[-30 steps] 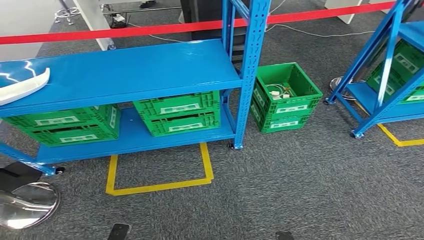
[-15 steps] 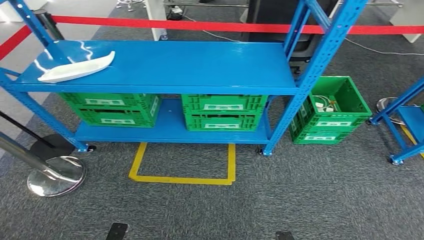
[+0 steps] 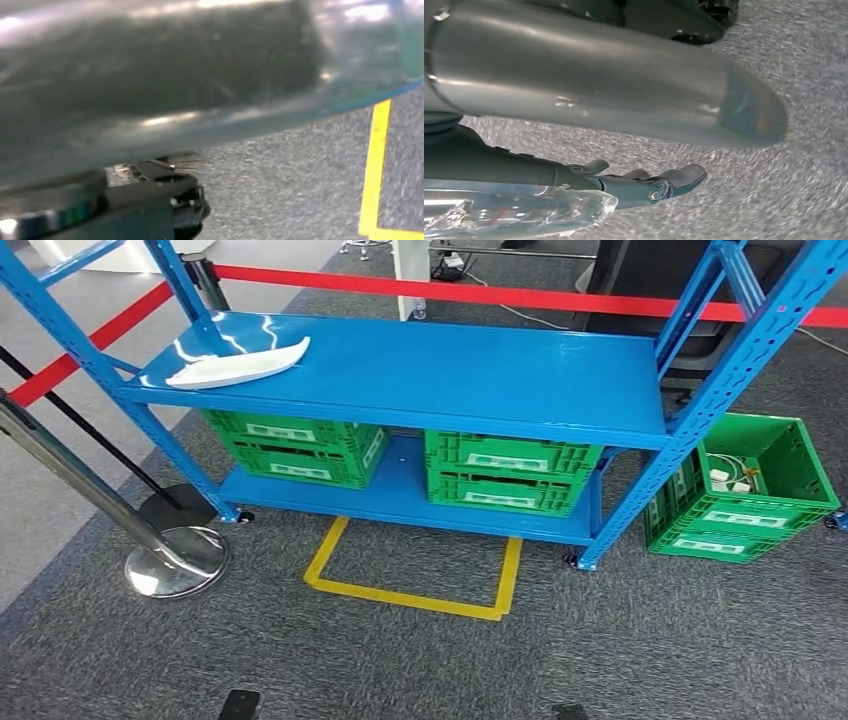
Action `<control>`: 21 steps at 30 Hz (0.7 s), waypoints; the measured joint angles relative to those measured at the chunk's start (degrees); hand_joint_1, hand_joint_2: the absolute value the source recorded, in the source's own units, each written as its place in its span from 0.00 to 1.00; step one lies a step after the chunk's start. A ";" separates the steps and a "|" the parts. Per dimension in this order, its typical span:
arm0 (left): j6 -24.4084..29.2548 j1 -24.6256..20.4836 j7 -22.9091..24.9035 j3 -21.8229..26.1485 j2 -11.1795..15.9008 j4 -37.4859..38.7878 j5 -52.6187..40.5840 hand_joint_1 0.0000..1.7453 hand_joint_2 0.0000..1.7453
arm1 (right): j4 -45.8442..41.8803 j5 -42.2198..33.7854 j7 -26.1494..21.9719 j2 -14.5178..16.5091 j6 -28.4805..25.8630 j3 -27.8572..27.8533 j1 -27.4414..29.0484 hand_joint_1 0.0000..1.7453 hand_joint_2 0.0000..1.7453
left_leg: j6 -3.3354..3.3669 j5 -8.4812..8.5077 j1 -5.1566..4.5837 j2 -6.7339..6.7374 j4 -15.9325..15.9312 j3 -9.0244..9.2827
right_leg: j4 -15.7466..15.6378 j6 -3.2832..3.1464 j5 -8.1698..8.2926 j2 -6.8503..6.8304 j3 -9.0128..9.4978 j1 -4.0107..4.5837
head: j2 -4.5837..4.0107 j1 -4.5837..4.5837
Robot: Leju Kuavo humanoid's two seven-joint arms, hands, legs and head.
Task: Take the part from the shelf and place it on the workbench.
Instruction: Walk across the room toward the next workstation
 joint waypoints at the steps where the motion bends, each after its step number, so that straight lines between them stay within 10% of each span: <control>1: 0.00 -0.10 0.01 0.00 0.01 0.00 0.00 0.00 0.00 | 0.00 0.10 0.01 -0.02 -0.03 -0.11 0.06 0.00 0.00 | -0.25 -1.87 0.09 1.02 4.00 -1.91 | 0.01 -0.19 -0.10 -0.94 0.01 0.09 | 0.00 -0.17; 4: 0.00 0.06 0.02 0.00 0.05 0.00 0.02 0.00 0.00 | 0.00 0.34 0.00 -0.05 -0.09 -0.50 0.05 0.00 0.00 | -0.47 -2.55 0.32 1.70 9.04 -4.26 | 0.03 -0.33 -0.37 -3.41 0.18 0.26 | 0.00 -0.18; 8: 0.01 0.14 -0.04 -0.02 0.15 0.00 0.04 0.00 0.00 | 0.00 0.62 -0.43 -0.04 -0.08 -0.90 -0.28 0.00 0.00 | 0.46 3.50 0.09 2.83 -4.40 3.10 | 0.11 0.28 -0.97 -5.04 0.59 0.57 | 0.00 -0.13; 12: 0.04 0.34 -0.16 -0.02 0.09 0.00 0.05 0.00 0.00 | 0.00 0.72 -0.71 -0.08 -0.08 -1.25 -0.68 0.00 0.00 | 0.26 3.32 0.00 3.14 -7.05 4.35 | 0.12 -0.38 -1.35 -5.11 0.27 0.94 | 0.00 -0.06; 16: 0.11 0.34 -0.19 -0.02 0.19 0.00 0.07 0.00 0.00 | -0.02 0.91 -0.89 0.00 -0.05 -1.31 -0.73 0.00 0.00 | 2.08 3.20 -0.21 3.01 -7.77 4.69 | -1.30 1.86 -0.79 -4.90 1.59 0.52 | 0.00 -0.10; 18: 0.12 0.26 -0.31 -0.02 0.18 0.00 0.13 0.00 0.00 | -0.05 0.96 -1.12 -0.01 0.04 -1.40 -0.79 0.00 0.00 | 2.81 3.44 0.16 2.81 -8.88 5.55 | 1.54 2.34 -2.53 -3.04 0.26 0.48 | 0.00 0.09; 21: 0.12 0.15 -0.60 -0.02 0.17 0.00 0.38 0.00 0.00 | -0.07 0.98 -1.30 -0.03 0.18 -1.96 -0.48 0.00 0.00 | 3.24 3.03 0.23 2.23 -9.06 6.14 | 13.35 2.51 -6.78 -0.92 -6.48 0.33 | 0.00 0.35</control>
